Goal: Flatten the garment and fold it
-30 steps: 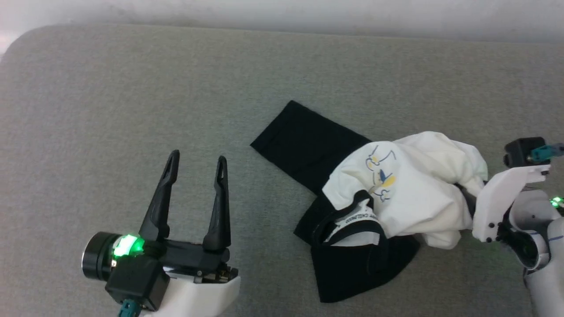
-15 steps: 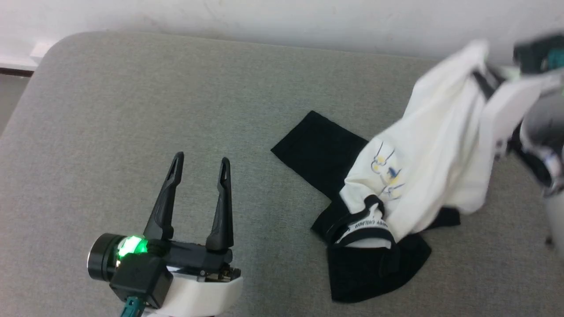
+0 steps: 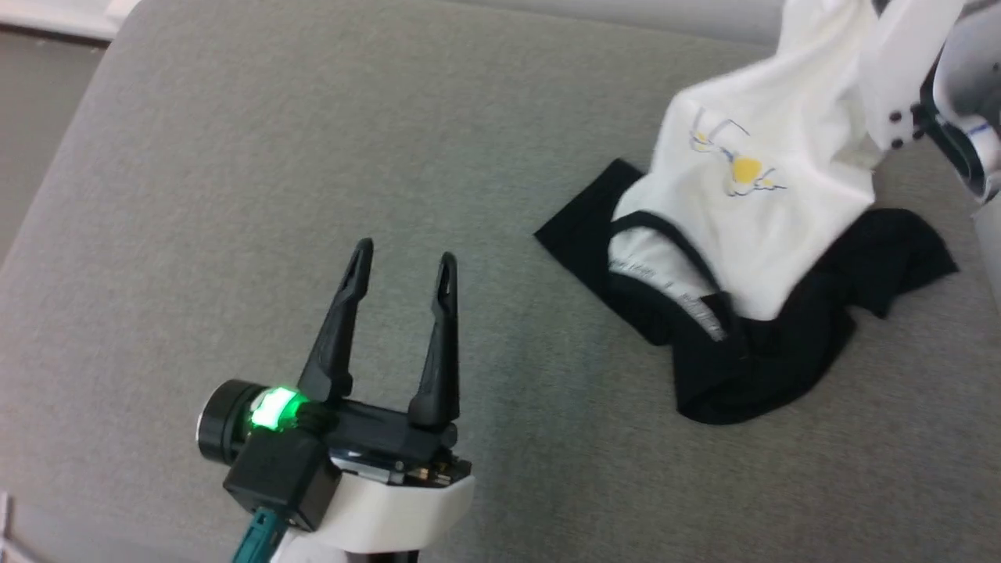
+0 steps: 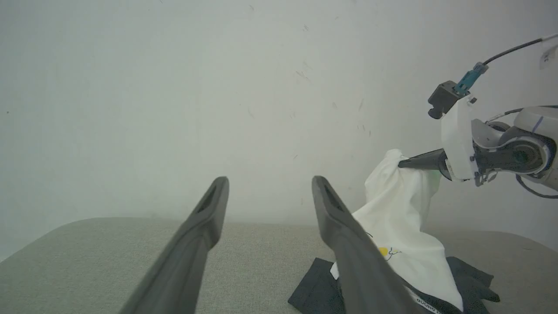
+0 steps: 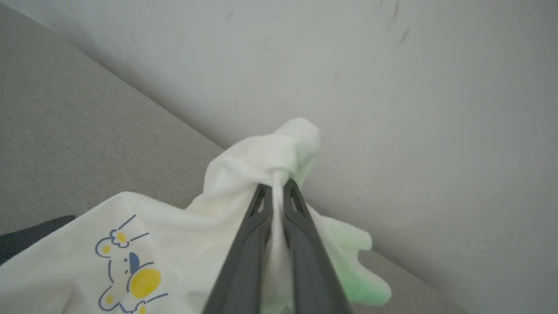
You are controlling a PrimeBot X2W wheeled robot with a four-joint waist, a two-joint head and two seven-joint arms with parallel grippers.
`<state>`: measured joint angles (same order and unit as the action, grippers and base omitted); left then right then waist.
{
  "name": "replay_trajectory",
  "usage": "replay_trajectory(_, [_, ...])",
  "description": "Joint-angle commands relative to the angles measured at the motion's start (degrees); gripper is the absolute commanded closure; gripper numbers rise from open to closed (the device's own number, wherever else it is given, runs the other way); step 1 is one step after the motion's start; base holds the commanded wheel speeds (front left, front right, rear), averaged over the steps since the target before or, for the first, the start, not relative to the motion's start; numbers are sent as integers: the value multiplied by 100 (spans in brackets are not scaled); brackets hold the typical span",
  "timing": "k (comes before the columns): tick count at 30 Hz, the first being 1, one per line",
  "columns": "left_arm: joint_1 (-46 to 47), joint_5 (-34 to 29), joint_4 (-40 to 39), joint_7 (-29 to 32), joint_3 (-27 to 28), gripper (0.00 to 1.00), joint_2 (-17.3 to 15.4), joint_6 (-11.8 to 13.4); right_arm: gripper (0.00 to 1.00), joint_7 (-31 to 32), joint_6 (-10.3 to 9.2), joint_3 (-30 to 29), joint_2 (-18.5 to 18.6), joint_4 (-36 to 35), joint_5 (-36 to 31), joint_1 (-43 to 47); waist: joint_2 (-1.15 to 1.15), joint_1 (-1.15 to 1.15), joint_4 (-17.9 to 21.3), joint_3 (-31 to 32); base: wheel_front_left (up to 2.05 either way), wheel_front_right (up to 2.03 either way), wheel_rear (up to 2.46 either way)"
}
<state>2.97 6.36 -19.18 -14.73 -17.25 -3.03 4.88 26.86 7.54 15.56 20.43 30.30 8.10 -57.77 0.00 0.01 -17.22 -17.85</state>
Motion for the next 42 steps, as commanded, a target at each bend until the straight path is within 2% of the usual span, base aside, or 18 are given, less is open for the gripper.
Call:
replay_trajectory(1, [90,37,30,-27,-58,0,14,60,100,-56,-5,13,7,232,-51,84,0,-1,-488,-373,0,0,0])
replay_trajectory(5, [164,83,66,-27,-181,0,14,120,100,-43,-5,53,29,811,-66,244,0,-1,-659,-476,0,0,0])
replay_trajectory(6, [173,82,75,-27,-201,0,14,133,27,-6,-5,59,21,922,-76,265,0,-1,-662,-487,0,0,0])
replay_trajectory(7, [184,79,80,-27,-219,0,14,147,0,-8,-5,57,-1,996,-60,266,0,-1,-657,-496,0,0,0])
replay_trajectory(14, [214,13,114,-27,-181,0,14,199,0,-564,-5,231,-65,922,193,-9,0,-1,-285,-246,0,0,0])
replay_trajectory(19, [69,-59,89,-27,-9,0,14,199,0,-955,-5,-349,-140,543,571,160,0,-1,42,140,0,0,0])
replay_trajectory(25, [-210,-124,28,-27,148,0,15,134,0,-445,-5,-970,155,-197,800,1370,0,-1,226,383,0,0,0])
replay_trajectory(31, [-280,-162,-47,-27,244,0,15,27,0,327,-5,-1459,425,-849,692,2698,0,-1,193,227,0,0,0])
replay_trajectory(36, [-190,-172,-73,-27,198,0,15,-29,0,474,-5,-1729,442,-1085,653,3182,0,-1,5,-42,0,0,0])
replay_trajectory(41, [-104,-181,-51,-27,140,0,15,-45,0,406,-5,-1549,483,-1103,841,3282,0,-1,-200,-269,0,0,0])
replay_trajectory(42, [-89,-181,-48,-27,128,0,15,-43,29,415,-5,-1492,502,-1075,890,3273,0,-1,-231,-305,0,0,0])
